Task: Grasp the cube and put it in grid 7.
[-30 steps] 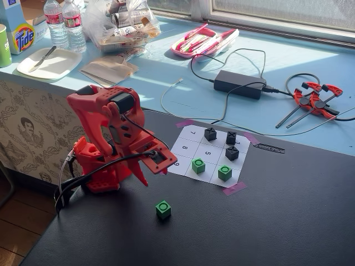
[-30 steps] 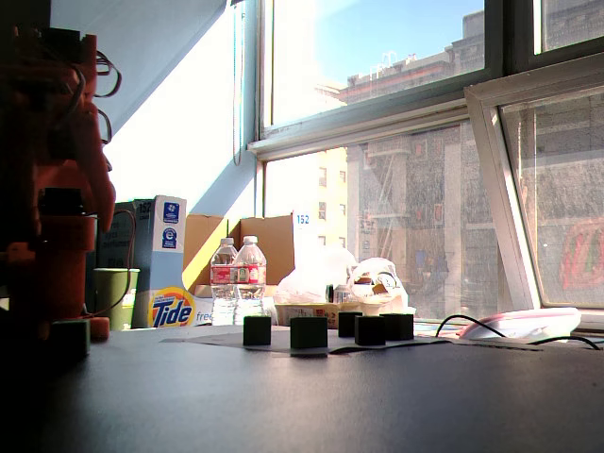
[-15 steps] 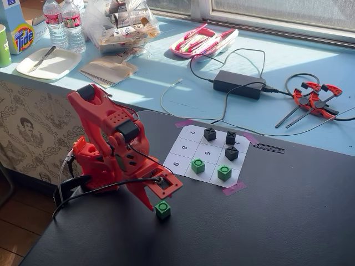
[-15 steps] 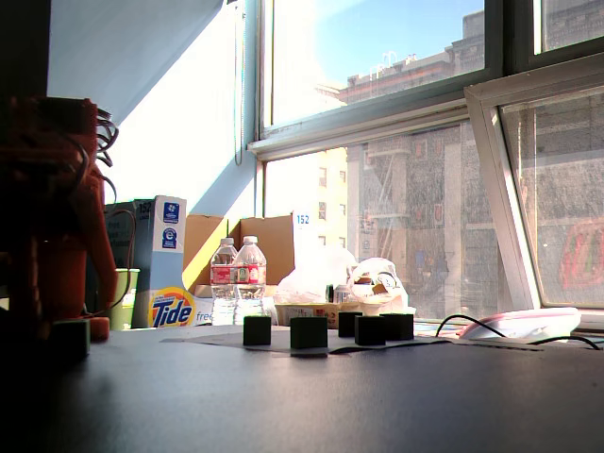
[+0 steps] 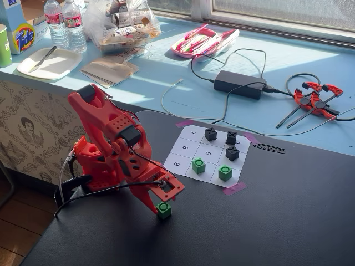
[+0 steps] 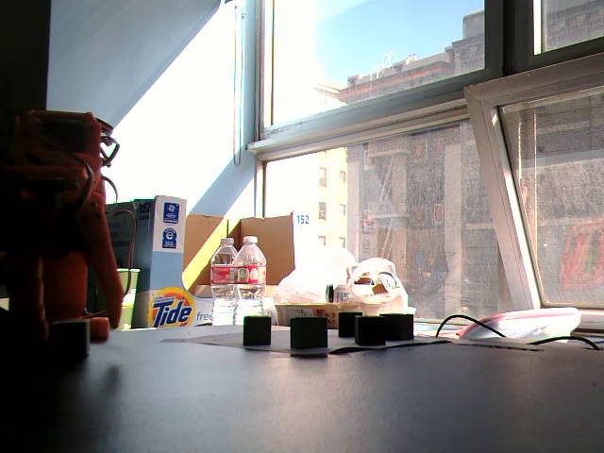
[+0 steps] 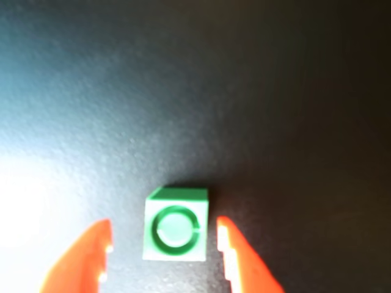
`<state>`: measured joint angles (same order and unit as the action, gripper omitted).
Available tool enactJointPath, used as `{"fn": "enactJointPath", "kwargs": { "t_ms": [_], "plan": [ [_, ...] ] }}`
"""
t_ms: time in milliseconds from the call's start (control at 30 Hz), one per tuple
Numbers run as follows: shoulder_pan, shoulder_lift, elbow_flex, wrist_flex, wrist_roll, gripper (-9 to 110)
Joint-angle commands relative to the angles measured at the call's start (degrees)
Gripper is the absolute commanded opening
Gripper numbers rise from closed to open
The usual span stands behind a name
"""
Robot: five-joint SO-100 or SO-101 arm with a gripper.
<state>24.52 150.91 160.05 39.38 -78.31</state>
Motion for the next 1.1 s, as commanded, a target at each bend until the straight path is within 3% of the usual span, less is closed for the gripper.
{"fn": "enactJointPath", "kwargs": {
  "t_ms": [0, 133, 300, 433, 800, 1067],
  "plan": [
    [-0.7, 0.53, 1.32, -3.69, 0.18, 20],
    [-1.41, 0.7, 2.81, -8.09, 3.34, 0],
    [-4.13, 0.44, -0.44, -8.09, 6.94, 0],
    [-10.46, -3.6, -12.22, 0.79, 14.94, 0],
    [-46.58, -17.93, -46.58, 25.05, 29.79, 0],
    [-75.94, -26.54, -52.56, 25.49, 31.11, 0]
  ]
}}
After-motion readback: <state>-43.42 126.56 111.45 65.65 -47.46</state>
